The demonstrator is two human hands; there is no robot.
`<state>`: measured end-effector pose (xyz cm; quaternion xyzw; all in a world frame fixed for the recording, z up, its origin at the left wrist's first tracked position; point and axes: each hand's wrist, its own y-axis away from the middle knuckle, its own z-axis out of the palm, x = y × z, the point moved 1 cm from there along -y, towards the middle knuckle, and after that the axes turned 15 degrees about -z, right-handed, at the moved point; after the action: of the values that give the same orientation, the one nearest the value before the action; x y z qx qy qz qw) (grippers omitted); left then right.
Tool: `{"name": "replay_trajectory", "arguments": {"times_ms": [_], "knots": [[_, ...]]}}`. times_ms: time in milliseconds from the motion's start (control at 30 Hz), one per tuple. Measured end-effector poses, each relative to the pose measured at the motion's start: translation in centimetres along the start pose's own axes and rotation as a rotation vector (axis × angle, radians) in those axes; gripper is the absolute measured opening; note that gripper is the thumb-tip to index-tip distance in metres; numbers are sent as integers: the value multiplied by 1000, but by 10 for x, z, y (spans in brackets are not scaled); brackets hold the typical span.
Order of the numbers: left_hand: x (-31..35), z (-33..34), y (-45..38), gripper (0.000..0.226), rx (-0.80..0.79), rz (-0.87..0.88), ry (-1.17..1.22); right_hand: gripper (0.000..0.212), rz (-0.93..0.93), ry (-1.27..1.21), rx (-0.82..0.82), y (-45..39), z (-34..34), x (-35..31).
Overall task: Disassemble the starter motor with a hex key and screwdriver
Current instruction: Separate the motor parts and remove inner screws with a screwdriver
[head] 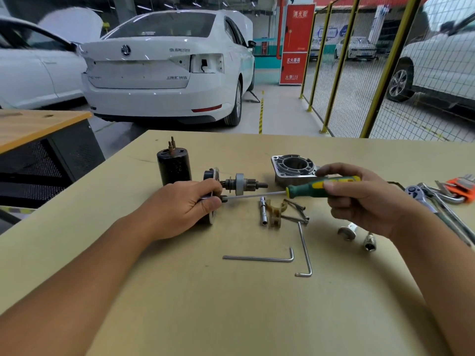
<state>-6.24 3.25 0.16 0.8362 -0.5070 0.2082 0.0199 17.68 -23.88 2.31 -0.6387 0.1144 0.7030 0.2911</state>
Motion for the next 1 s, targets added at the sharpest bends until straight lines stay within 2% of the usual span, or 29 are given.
{"name": "replay_trajectory", "arguments": {"times_ms": [100,167,300,367,433,533,633,833,900,1000], "knots": [[-3,0,-1,54,-3,-9,49,38,111,157,74,0,0,-1],[-3,-1,-1,64,-32,-19,66,31,102,134,51,-1,-3,0],[-3,0,-2,56,-48,-47,70,41,1,75,8,1,-5,2],[-2,1,-3,57,-54,-45,59,35,38,105,1,1,-1,3],[-2,0,-3,57,-75,-47,54,41,104,187,16,1,-2,4],[-4,-3,-2,57,-121,-37,65,33,72,136,-14,2,-9,5],[-7,-6,-1,58,-152,-24,74,49,4,85,-23,1,-11,7],[-9,-5,-2,58,-145,-16,45,42,150,83,45,-1,-6,6],[-10,-6,-3,59,-132,-14,51,41,108,46,11,-1,-7,5],[-9,-7,-3,61,-115,-31,95,54,-19,-41,45,-1,-10,4]]}}
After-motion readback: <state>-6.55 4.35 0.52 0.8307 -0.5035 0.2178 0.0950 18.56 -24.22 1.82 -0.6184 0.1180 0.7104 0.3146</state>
